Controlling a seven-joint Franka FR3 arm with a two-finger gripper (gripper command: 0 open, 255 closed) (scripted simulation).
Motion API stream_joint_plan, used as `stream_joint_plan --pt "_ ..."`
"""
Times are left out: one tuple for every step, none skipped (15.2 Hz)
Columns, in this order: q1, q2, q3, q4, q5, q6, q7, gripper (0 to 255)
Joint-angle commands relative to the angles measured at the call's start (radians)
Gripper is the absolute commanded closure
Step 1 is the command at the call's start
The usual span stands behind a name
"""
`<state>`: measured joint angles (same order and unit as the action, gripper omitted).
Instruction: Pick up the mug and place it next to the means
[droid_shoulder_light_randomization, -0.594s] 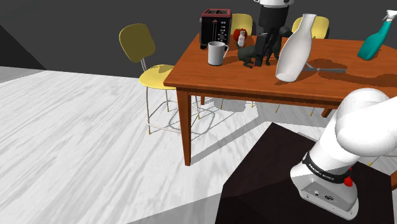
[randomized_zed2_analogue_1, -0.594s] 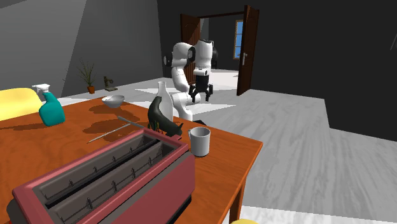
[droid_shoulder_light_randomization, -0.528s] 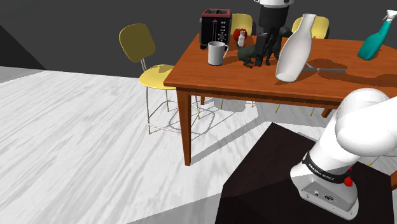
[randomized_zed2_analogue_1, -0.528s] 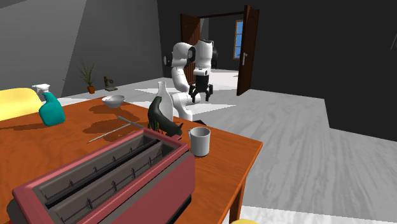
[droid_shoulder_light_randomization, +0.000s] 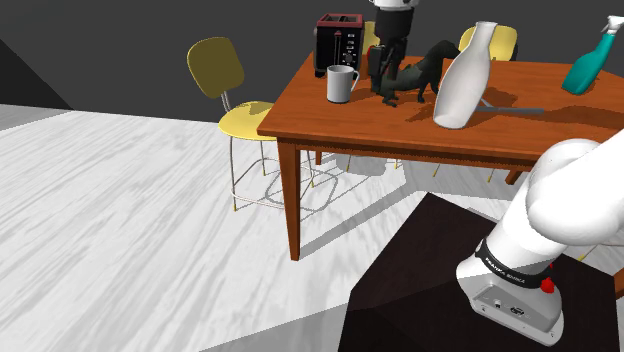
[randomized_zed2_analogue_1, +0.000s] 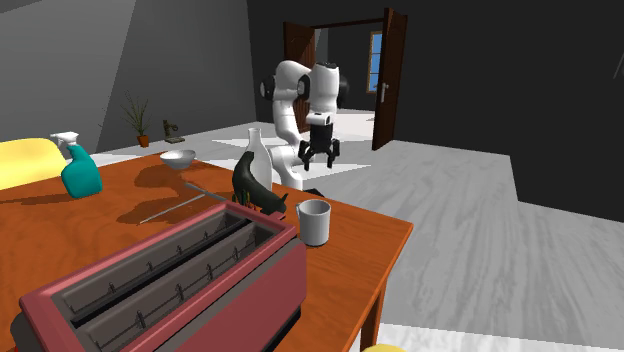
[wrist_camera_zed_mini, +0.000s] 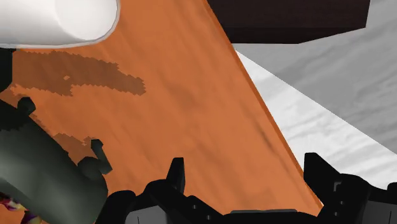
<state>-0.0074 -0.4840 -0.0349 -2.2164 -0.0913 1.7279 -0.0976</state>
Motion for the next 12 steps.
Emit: stream_joint_plan --pt "-0.005 0.081 -0.011 0.062 -0.001 0.021 -0.009 0" --pt "-0.007 0.12 -0.016 0.095 -0.001 0.029 -0.014 0" --pt "-0.009 0.158 -0.021 0.129 -0.001 0.034 -0.019 0" --pt "-0.011 0.197 -0.027 0.164 0.001 0.039 -0.024 0" --pt "-0.013 0.236 -0.032 0.201 0.002 0.042 -0.029 0" --pt "-0.016 0.275 -0.036 0.239 0.004 0.044 -0.034 0" --pt "-0.018 0.314 -0.041 0.278 0.007 0.045 -0.04 0" --pt "-0.02 0.354 -0.045 0.319 0.01 0.044 -0.045 0" --pt "-0.023 0.394 -0.05 0.362 0.013 0.042 -0.051 0" --pt "-0.026 0.434 -0.054 0.406 0.017 0.039 -0.056 0" --pt "-0.029 0.474 -0.058 0.452 0.022 0.034 -0.062 0" --pt "-0.032 0.515 -0.061 0.5 0.026 0.028 -0.068 0"
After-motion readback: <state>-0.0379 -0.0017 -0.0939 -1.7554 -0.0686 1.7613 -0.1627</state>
